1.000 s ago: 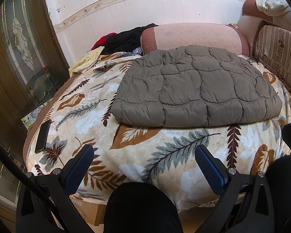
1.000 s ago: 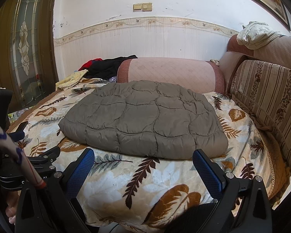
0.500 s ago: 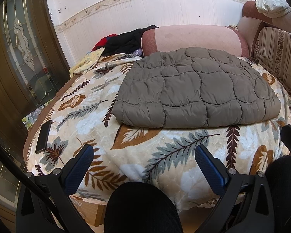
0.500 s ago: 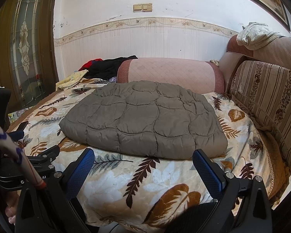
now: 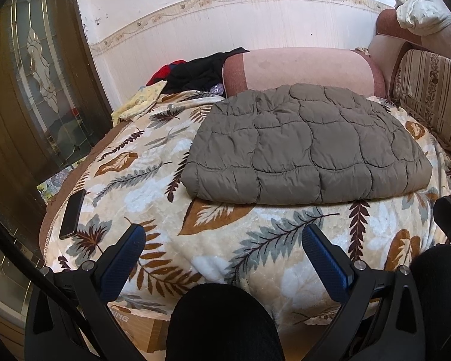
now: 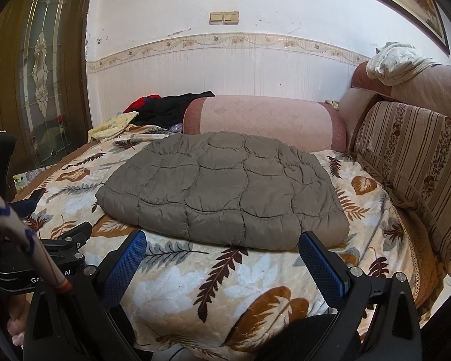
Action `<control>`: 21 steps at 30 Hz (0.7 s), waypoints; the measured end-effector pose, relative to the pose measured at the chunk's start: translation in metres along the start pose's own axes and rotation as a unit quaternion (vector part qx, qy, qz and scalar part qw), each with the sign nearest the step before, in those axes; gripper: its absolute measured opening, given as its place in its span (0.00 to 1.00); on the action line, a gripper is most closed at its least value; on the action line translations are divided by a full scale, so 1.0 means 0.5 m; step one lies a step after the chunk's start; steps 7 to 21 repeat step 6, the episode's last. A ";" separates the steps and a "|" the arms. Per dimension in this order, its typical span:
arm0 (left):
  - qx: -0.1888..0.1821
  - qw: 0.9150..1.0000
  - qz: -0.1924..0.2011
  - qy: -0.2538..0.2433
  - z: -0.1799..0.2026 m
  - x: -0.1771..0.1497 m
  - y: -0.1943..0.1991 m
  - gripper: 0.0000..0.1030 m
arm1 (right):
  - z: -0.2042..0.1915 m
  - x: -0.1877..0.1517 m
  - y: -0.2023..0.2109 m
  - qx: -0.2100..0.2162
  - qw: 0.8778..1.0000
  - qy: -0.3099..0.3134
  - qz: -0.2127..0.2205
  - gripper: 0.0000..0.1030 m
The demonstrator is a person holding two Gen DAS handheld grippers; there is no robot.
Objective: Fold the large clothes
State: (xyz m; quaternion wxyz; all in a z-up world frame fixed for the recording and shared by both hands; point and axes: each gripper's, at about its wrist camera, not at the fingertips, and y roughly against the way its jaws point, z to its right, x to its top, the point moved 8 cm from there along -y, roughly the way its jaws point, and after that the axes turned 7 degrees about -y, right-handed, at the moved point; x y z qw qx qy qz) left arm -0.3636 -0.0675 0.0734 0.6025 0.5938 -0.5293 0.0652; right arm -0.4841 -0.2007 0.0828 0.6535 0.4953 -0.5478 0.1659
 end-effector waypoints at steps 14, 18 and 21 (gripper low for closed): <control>0.006 1.000 0.019 0.003 -0.007 0.003 0.025 1.00 | -0.011 0.012 0.026 0.002 1.000 0.003 0.014 1.00; 0.006 1.000 0.019 0.003 -0.007 0.003 0.025 1.00 | -0.011 0.012 0.026 0.002 1.000 0.003 0.014 1.00; 0.006 1.000 0.019 0.003 -0.007 0.003 0.025 1.00 | -0.011 0.012 0.026 0.002 1.000 0.003 0.014 1.00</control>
